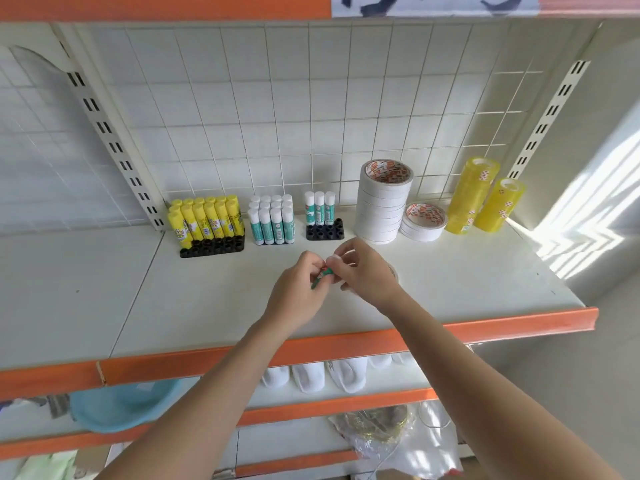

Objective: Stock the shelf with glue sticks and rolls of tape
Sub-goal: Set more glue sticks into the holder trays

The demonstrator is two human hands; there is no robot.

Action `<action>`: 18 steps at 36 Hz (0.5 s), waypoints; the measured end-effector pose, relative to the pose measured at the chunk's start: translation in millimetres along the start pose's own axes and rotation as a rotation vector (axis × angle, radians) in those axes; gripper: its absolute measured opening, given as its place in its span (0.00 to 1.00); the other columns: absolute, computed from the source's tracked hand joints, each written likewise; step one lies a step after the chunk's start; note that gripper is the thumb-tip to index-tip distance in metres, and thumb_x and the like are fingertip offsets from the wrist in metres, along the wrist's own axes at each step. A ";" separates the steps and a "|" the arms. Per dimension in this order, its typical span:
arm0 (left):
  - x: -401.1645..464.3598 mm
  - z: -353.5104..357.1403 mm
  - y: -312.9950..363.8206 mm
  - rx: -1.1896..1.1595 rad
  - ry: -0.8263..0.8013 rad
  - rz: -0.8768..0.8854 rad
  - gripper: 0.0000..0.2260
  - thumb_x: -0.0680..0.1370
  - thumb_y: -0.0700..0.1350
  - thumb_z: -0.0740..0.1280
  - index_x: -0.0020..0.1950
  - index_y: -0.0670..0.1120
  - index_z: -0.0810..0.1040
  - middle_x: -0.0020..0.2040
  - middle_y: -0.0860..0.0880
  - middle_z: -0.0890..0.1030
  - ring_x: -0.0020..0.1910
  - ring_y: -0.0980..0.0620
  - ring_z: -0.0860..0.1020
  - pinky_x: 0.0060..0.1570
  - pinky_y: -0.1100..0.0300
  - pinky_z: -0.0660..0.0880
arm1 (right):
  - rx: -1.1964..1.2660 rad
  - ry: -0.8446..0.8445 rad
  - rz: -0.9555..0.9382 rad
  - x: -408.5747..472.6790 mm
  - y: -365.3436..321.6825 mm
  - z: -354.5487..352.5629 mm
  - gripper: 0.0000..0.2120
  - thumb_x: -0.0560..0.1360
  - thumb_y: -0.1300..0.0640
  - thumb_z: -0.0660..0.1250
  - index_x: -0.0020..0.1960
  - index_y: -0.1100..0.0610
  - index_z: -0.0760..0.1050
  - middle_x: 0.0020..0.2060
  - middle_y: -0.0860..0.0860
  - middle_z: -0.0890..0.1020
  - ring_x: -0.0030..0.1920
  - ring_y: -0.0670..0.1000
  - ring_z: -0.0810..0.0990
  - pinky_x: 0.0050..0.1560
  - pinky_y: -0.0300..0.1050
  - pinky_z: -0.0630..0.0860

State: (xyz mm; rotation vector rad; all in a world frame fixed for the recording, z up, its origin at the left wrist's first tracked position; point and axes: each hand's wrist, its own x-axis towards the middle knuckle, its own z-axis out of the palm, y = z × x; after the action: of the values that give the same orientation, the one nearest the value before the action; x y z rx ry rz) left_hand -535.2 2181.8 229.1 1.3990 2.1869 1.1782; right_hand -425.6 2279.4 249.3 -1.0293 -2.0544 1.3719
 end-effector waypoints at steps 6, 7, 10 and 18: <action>2.0 -4.0 -20.6 0.173 -0.068 0.108 0.07 0.79 0.46 0.64 0.55 0.45 0.71 0.49 0.48 0.80 0.48 0.46 0.77 0.44 0.48 0.74 | 0.085 0.054 0.040 12.4 2.7 11.5 0.10 0.74 0.57 0.72 0.45 0.55 0.70 0.43 0.58 0.84 0.34 0.48 0.84 0.33 0.42 0.78; 2.2 -4.6 -25.8 0.293 -0.095 0.146 0.08 0.80 0.46 0.63 0.57 0.44 0.71 0.51 0.47 0.79 0.50 0.46 0.76 0.44 0.49 0.73 | 0.054 0.072 0.044 15.4 3.7 11.9 0.10 0.73 0.56 0.72 0.44 0.54 0.70 0.42 0.57 0.84 0.35 0.49 0.85 0.36 0.46 0.79; 0.6 -10.1 -39.9 0.554 -0.136 0.243 0.08 0.78 0.43 0.64 0.56 0.42 0.74 0.50 0.45 0.76 0.51 0.43 0.74 0.44 0.50 0.73 | -0.026 0.123 0.031 25.3 3.0 9.7 0.11 0.73 0.54 0.73 0.43 0.52 0.70 0.38 0.52 0.83 0.35 0.49 0.84 0.39 0.47 0.78; -6.8 -4.8 -54.5 0.653 -0.024 0.358 0.06 0.68 0.39 0.72 0.40 0.45 0.76 0.39 0.47 0.75 0.38 0.44 0.75 0.32 0.51 0.74 | -0.414 0.241 -0.205 55.4 -19.6 -5.1 0.09 0.75 0.57 0.69 0.51 0.59 0.72 0.43 0.54 0.81 0.44 0.56 0.80 0.44 0.51 0.77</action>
State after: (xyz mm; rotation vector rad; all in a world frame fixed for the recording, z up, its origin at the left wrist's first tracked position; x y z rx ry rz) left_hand -568.6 2163.1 189.4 2.1102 2.4909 0.5254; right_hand -462.4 2321.7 267.7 -1.0492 -2.2304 0.6976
